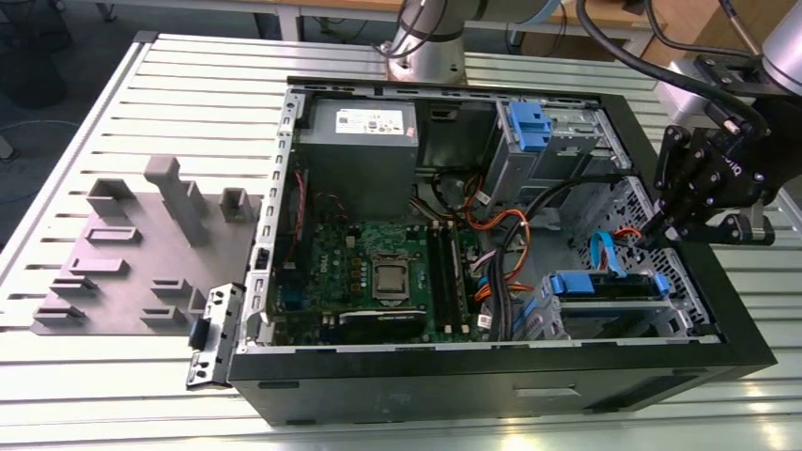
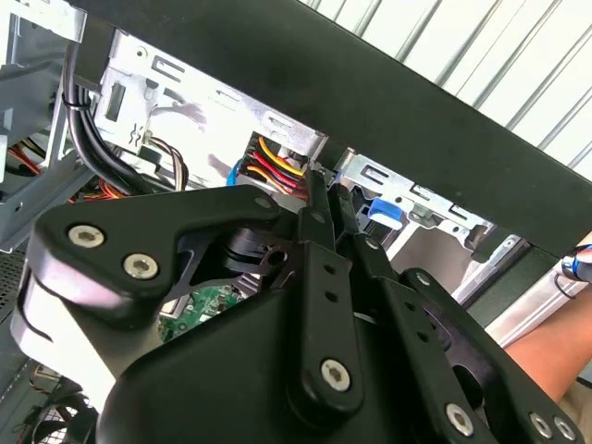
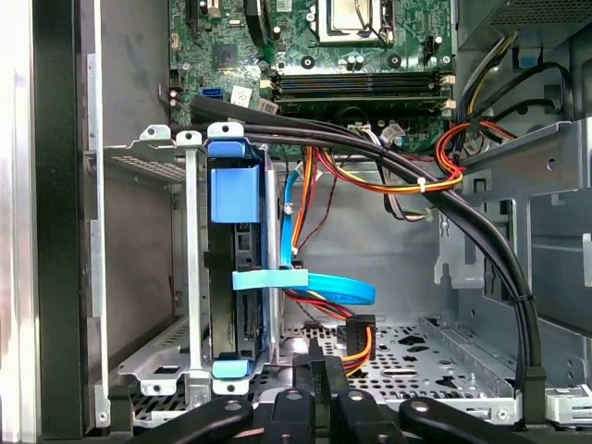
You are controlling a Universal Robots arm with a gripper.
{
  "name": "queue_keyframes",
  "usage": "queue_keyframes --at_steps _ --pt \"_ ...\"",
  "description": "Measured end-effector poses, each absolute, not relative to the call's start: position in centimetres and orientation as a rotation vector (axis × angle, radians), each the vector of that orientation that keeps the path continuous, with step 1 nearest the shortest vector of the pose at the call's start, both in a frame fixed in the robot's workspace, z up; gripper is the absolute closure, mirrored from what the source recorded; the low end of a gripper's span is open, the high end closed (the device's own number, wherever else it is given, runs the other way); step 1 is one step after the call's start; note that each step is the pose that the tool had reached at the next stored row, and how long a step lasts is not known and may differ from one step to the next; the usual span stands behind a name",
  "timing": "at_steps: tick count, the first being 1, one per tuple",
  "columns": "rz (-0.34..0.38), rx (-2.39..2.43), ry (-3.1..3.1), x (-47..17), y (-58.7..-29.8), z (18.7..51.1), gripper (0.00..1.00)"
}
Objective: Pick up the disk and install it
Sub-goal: 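Insert the second disk wire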
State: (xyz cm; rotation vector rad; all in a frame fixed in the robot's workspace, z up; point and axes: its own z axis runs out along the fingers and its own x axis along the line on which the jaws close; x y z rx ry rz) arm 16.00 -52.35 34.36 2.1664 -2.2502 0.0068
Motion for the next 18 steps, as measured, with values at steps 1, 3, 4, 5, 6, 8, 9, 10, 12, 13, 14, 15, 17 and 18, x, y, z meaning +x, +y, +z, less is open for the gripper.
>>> queue_keyframes --at_steps 1,3,4,5,6,8,9,10,12,13,14,15,17,18 --pt "0.007 2.166 -2.250 16.0 -52.4 34.4 0.84" --pt "0.006 2.167 -2.250 15.8 -52.4 34.3 0.84" --pt "0.007 2.167 -2.250 15.7 -52.4 34.3 0.84" --pt "0.007 2.167 -2.250 15.5 -52.5 34.4 0.84" --pt "0.007 2.167 -2.250 15.4 -52.5 34.4 0.84" --pt "0.008 2.167 -2.250 15.1 -52.7 34.4 0.84" --pt "0.008 2.168 -2.250 15.0 -52.8 34.4 0.84" --pt "0.008 2.168 -2.250 14.9 -52.9 34.4 0.84" --pt "0.008 2.168 -2.250 14.9 -53.3 34.3 0.84" --pt "0.008 2.168 -2.249 14.8 -53.6 34.4 0.84" --pt "0.008 2.168 -2.249 14.8 -53.8 34.4 0.84" --pt "0.008 2.169 -2.249 14.8 -54.0 34.4 0.84" --pt "0.008 2.169 -2.249 14.7 -54.5 34.4 0.84" --pt "0.008 2.169 -2.249 14.7 -54.7 34.4 0.84"
